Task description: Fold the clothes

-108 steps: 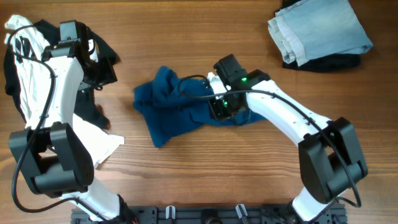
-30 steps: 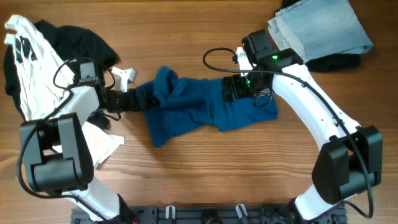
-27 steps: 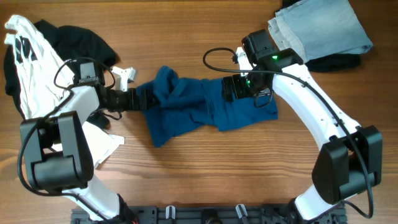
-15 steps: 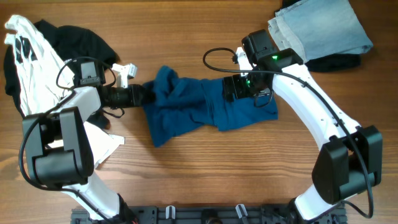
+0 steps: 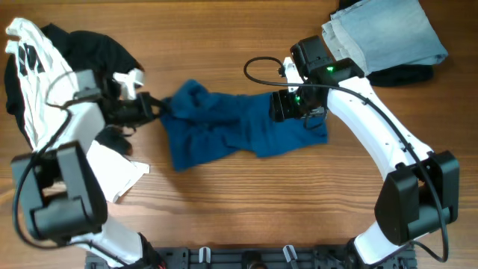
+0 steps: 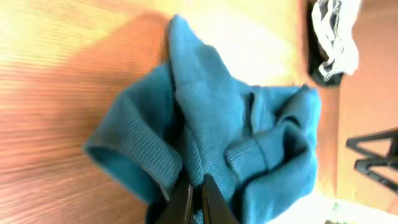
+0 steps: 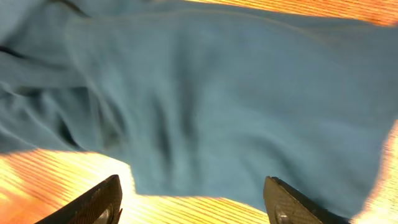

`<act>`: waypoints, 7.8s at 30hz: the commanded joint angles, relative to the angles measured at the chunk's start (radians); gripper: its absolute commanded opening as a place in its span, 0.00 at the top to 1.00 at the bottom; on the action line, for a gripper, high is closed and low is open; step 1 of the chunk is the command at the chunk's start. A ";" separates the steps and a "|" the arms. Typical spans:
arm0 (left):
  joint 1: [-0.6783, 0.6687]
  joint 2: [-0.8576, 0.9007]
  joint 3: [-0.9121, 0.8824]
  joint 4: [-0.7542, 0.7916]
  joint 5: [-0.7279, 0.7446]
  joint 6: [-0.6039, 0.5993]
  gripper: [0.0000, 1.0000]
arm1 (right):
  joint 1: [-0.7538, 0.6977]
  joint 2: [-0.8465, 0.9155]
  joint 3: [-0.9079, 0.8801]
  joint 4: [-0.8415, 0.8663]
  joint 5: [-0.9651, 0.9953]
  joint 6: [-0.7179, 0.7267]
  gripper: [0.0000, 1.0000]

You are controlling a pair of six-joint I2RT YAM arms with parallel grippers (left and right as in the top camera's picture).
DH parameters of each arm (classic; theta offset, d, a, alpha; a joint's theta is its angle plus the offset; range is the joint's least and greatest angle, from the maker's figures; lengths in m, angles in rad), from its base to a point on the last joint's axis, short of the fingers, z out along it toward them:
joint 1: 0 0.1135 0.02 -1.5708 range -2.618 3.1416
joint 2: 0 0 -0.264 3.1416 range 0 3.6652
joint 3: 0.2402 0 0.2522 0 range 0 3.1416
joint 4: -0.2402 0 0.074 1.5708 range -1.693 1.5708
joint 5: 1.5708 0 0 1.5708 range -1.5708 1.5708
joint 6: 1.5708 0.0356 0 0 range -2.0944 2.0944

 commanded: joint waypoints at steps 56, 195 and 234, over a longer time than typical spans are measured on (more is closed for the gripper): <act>-0.783 -0.133 0.074 0.406 -0.308 -0.332 0.96 | -0.259 0.182 0.135 0.209 -0.447 0.145 0.96; -0.248 -0.282 0.170 0.041 -0.409 -0.312 0.00 | -0.671 0.246 0.380 0.945 -0.399 0.616 0.96; -0.248 -0.282 0.170 0.041 -0.487 -0.323 0.00 | -0.612 0.378 0.377 0.997 0.090 -0.231 0.00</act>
